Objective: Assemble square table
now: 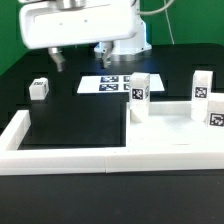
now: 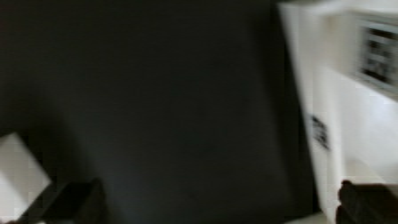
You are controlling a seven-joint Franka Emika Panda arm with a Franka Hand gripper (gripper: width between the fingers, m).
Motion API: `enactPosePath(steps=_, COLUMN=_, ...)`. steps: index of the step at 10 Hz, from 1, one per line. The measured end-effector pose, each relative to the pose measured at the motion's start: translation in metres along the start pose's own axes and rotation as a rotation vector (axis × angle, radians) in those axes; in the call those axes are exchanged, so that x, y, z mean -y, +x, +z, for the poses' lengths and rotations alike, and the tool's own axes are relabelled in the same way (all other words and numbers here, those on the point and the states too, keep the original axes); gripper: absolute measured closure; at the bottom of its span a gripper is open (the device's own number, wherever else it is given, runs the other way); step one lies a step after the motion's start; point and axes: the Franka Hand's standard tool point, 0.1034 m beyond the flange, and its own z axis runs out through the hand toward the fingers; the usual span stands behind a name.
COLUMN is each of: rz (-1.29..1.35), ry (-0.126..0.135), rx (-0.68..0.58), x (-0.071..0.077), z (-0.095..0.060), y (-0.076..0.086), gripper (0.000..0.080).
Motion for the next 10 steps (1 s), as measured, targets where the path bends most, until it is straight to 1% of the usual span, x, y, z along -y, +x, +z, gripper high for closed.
enactPosePath(steps=1, rz=-0.070, ry=-0.007, rx=0.004, x=0.001, z=0.000, y=0.000, gripper=0.0150)
enactPosePath(steps=5, rz=-0.324, ry=-0.020, rx=0.014, x=-0.004, z=0.000, y=0.000, gripper=0.0150)
enactPosePath(steps=6, rz=-0.385, ry=-0.026, rx=0.016, x=-0.010, z=0.001, y=-0.002, gripper=0.0150)
enactPosePath(steps=7, rz=-0.423, ry=-0.044, rx=0.036, x=-0.035, z=0.008, y=-0.020, gripper=0.0150)
enactPosePath(steps=8, rz=-0.392, ry=-0.050, rx=0.058, x=-0.054, z=0.011, y=-0.036, gripper=0.0150)
enactPosePath(steps=9, rz=-0.400, ry=-0.067, rx=0.067, x=-0.078, z=0.012, y=-0.048, gripper=0.0150)
enactPosePath(steps=10, rz=-0.362, ry=-0.082, rx=0.080, x=-0.097, z=0.014, y=-0.054, gripper=0.0150)
